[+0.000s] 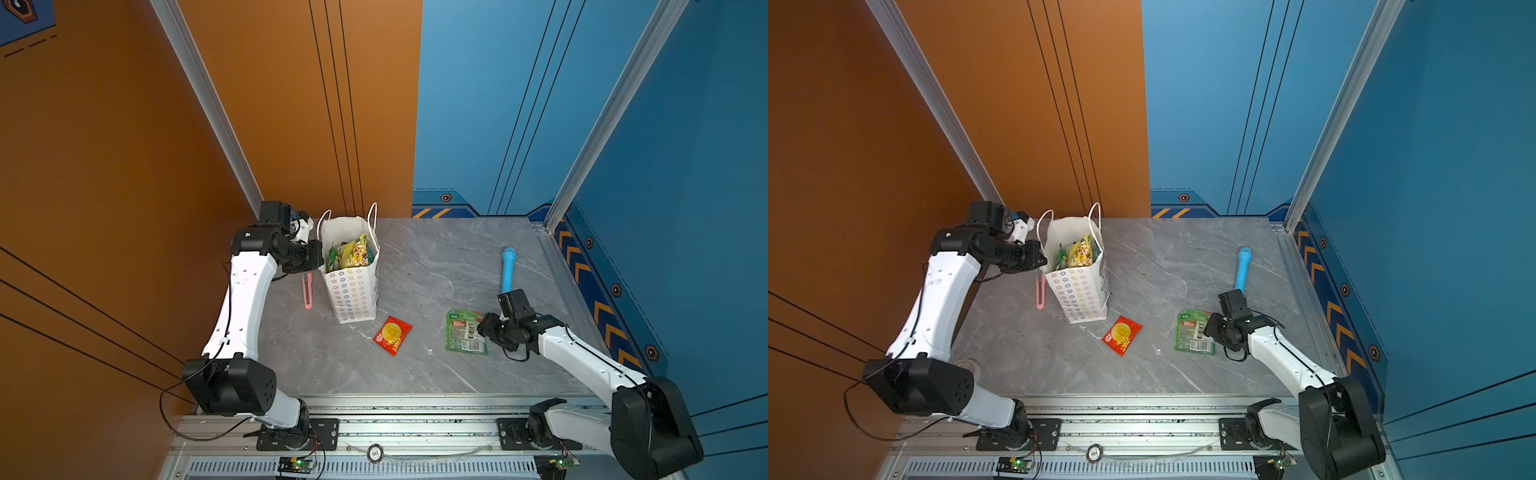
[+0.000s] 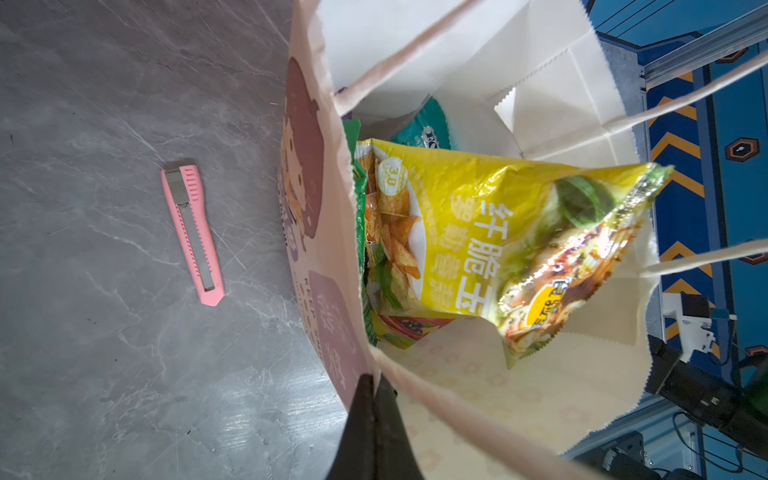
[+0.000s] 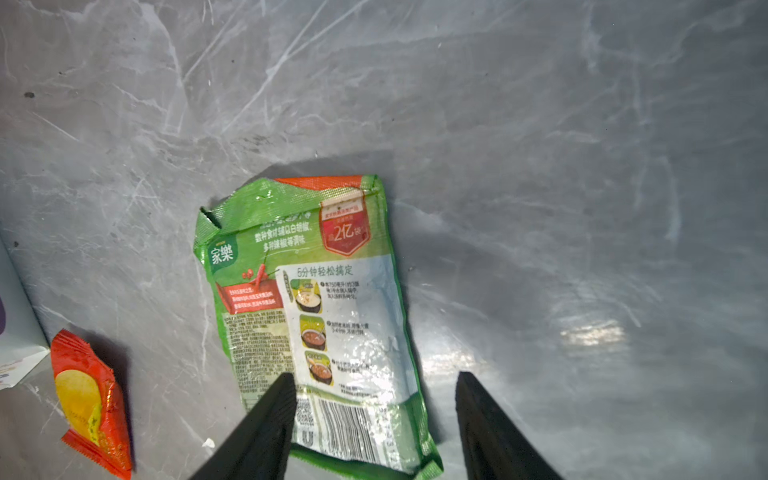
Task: Place the snacks into the paper bag
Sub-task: 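Grasp the green-and-white soup packet by its edge with the right gripper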
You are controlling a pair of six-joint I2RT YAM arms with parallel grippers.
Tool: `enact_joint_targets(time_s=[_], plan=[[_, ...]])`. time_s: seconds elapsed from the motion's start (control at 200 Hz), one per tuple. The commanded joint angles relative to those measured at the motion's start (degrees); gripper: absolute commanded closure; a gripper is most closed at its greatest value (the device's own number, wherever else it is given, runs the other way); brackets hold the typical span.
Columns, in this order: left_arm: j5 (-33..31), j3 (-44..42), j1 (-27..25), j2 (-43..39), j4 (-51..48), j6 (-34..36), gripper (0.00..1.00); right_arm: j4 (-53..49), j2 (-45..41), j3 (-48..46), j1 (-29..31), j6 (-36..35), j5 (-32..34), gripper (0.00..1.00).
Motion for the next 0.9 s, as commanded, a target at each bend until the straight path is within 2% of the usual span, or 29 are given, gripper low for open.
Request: enact_joint_targets(time_s=[0.0,0.17,0.475,0.765,0.891], plan=[[1.55,-0.18,0.21,-2.53,1.16,-0.17,1.0,2.41,1.67,-1.13,1.15,-0.46,1.34,0.42],[1.76,-0.16,0.22,-2.46,1.13,-0.2,1.0,3.45,3.91,-1.05,2.65,-0.12,2.46,0.46],[2.19,-0.03,0.22,-2.56,1.17,-0.19,1.0,7.01,9.29,-1.63,3.91,0.85,2.68,0.47],[2.29,-0.03,0.3,-2.7,1.17,-0.16,1.0,9.84,11.65,-1.49,4.25,1.69,1.93,0.76],[2.25,0.06,0.31,-2.75,1.16,-0.19,1.0,9.67,11.55,-0.78,4.31,1.64,1.91,0.94]])
